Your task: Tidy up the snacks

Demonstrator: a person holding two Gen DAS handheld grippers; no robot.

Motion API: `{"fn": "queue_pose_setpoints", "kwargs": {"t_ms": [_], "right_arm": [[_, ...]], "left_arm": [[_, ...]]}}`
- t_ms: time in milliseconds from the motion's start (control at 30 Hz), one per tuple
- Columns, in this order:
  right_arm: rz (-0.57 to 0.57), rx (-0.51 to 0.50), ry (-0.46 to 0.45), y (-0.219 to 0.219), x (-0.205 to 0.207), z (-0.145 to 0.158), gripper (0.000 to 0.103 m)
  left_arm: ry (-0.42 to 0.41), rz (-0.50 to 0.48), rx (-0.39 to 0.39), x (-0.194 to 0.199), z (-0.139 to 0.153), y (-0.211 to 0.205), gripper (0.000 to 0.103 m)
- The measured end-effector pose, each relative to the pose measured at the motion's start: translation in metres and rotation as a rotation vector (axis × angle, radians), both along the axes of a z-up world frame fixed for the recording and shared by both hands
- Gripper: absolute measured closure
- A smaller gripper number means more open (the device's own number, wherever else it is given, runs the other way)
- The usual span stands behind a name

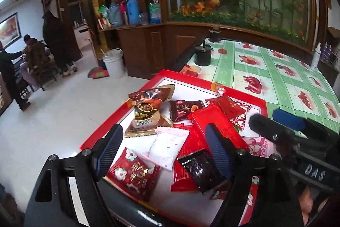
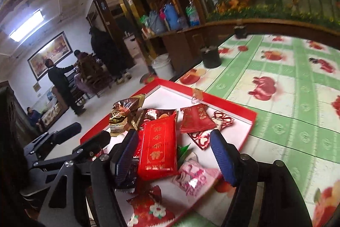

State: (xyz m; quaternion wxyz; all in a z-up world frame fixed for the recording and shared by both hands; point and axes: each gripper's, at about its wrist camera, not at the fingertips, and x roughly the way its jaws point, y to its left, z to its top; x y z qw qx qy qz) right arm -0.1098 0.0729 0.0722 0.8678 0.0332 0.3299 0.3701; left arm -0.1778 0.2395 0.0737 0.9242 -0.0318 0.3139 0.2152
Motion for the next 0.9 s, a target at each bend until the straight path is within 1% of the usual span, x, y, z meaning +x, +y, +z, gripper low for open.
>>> {"fn": "queue_pose_setpoints", "kwargs": {"t_ms": [133, 200, 300, 400, 533, 733, 900], "right_arm": [[-0.036, -0.017, -0.074, -0.007, -0.031, 0.009, 0.031], [-0.062, -0.03, -0.109, -0.012, -0.046, 0.016, 0.03], [-0.105, -0.014, -0.147, -0.02, -0.066, 0.029, 0.026], [-0.135, -0.009, -0.177, -0.028, -0.084, 0.04, 0.024], [-0.151, -0.002, -0.199, -0.036, -0.107, 0.051, 0.023], [-0.146, 0.039, -0.215, -0.049, -0.13, 0.065, 0.023], [-0.142, 0.051, -0.231, -0.052, -0.139, 0.074, 0.022]], "left_arm": [[-0.007, 0.049, 0.034, -0.013, 0.009, -0.008, 0.022], [-0.026, 0.055, 0.037, -0.023, 0.014, -0.011, 0.022], [-0.055, 0.076, 0.033, -0.041, 0.024, -0.015, 0.02], [-0.095, 0.092, 0.06, -0.061, 0.036, -0.022, 0.019], [-0.133, 0.099, 0.085, -0.087, 0.049, -0.029, 0.017], [-0.165, 0.086, 0.108, -0.107, 0.057, -0.039, 0.017], [-0.182, 0.066, 0.085, -0.117, 0.063, -0.037, 0.017]]}}
